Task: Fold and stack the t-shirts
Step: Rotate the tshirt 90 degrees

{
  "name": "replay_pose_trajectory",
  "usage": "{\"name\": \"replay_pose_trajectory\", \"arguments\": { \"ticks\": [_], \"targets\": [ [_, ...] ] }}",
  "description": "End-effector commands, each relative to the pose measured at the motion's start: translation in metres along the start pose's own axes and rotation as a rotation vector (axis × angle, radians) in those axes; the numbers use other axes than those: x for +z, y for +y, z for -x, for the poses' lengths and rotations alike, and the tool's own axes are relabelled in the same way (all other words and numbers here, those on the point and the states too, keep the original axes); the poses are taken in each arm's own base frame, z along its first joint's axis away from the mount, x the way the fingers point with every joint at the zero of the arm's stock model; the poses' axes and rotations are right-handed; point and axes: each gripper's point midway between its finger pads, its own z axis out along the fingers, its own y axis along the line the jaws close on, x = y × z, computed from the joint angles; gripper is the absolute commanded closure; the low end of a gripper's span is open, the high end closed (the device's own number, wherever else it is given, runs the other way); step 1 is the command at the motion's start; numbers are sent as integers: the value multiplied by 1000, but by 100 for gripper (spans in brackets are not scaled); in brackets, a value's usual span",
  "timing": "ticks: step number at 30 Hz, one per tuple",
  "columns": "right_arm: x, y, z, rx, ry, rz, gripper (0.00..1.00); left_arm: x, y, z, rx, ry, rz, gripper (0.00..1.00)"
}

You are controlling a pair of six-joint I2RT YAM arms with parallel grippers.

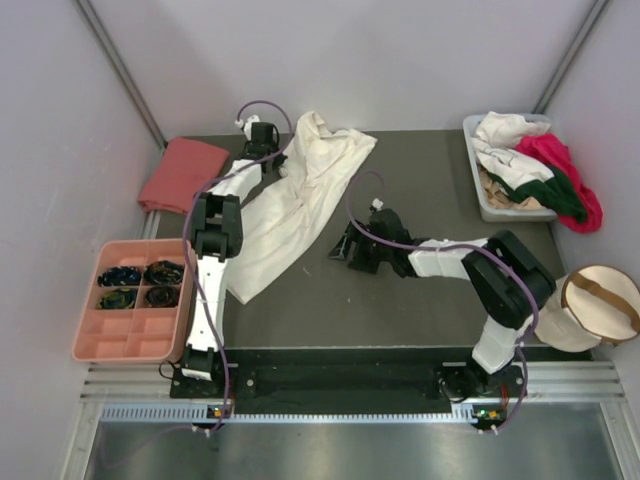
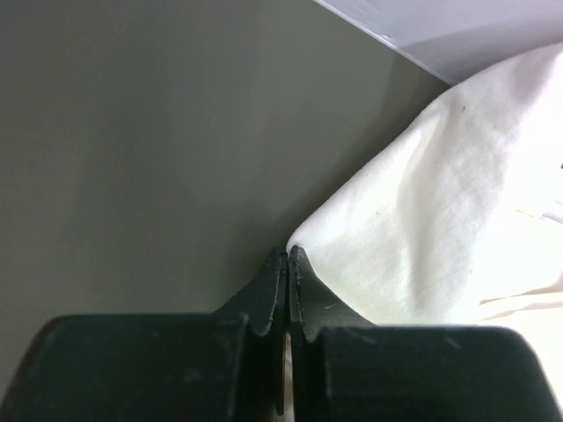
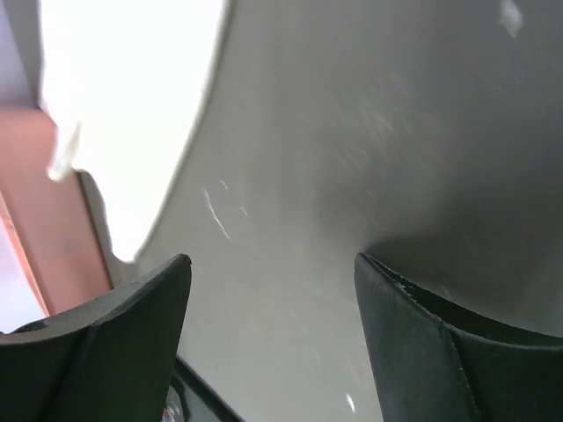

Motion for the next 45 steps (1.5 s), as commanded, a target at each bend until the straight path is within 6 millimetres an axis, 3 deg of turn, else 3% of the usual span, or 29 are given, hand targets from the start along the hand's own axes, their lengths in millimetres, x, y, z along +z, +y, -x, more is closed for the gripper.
{"name": "replay_pose_trajectory", "arguments": {
  "ticks": [1, 6, 15, 19, 26, 32, 39, 42, 45],
  "targets": [
    [27, 28, 21, 22, -45, 69, 25, -8, 44, -2, 25, 45, 124, 100],
    [56, 35, 10, 21, 1, 49, 26, -9, 51, -2, 33, 49, 149, 100],
    [85, 60, -6, -3, 35, 15, 26, -17, 65, -2, 25, 58, 187, 100],
    [97, 60, -15, -12, 54, -8, 30, -22, 72, 1, 20, 59, 196, 100],
    [107, 53, -17, 0, 53, -35, 58, -28, 79, 4, 16, 59, 201, 100],
    [115, 45, -16, 1, 44, -59, 71, -32, 84, 1, 15, 68, 202, 100],
    [123, 40, -19, 15, 47, -64, 78, -36, 94, -2, 13, 79, 211, 100],
    [125, 39, -19, 14, 49, -66, 97, -37, 98, -2, 13, 81, 214, 100],
    [122, 36, -20, 9, 50, -82, 100, -37, 98, -3, 10, 86, 208, 100]
  ]
}}
